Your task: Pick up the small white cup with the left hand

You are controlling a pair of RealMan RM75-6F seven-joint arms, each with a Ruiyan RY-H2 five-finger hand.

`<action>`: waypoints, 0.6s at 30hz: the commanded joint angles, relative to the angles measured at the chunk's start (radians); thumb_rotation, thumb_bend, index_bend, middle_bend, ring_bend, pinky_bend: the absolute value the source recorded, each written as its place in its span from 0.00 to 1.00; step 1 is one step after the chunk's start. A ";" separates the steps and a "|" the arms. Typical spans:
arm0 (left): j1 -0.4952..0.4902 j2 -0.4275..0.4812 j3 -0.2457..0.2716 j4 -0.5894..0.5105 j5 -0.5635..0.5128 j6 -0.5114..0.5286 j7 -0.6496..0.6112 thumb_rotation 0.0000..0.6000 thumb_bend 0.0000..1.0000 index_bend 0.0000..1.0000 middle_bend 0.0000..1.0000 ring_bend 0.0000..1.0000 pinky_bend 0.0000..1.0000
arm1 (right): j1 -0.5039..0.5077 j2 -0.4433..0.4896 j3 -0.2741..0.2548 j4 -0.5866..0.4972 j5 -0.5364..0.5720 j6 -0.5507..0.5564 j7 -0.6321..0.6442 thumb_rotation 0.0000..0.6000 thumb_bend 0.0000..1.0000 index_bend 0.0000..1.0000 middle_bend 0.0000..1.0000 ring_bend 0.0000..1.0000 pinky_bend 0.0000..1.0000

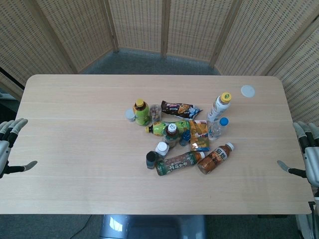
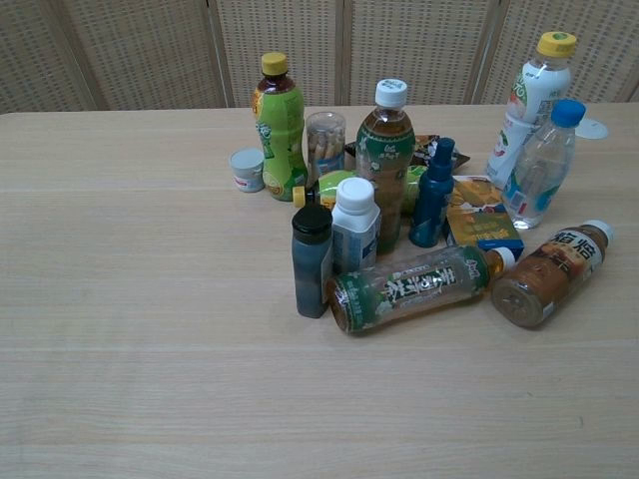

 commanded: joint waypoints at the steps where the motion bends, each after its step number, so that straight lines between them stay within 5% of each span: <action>1: 0.002 0.000 0.000 -0.002 0.002 -0.001 0.002 1.00 0.15 0.00 0.00 0.00 0.00 | 0.001 -0.001 0.000 0.000 0.000 -0.001 0.001 0.86 0.02 0.00 0.00 0.00 0.00; 11: -0.018 0.008 -0.018 -0.001 -0.004 -0.030 0.012 1.00 0.15 0.00 0.00 0.00 0.00 | -0.013 0.003 -0.007 0.004 -0.009 0.019 0.019 0.85 0.02 0.00 0.00 0.00 0.00; 18: -0.105 0.002 -0.044 0.037 -0.060 -0.181 0.020 1.00 0.15 0.00 0.00 0.00 0.00 | -0.011 0.005 -0.006 0.004 -0.008 0.015 0.021 0.86 0.01 0.00 0.00 0.00 0.00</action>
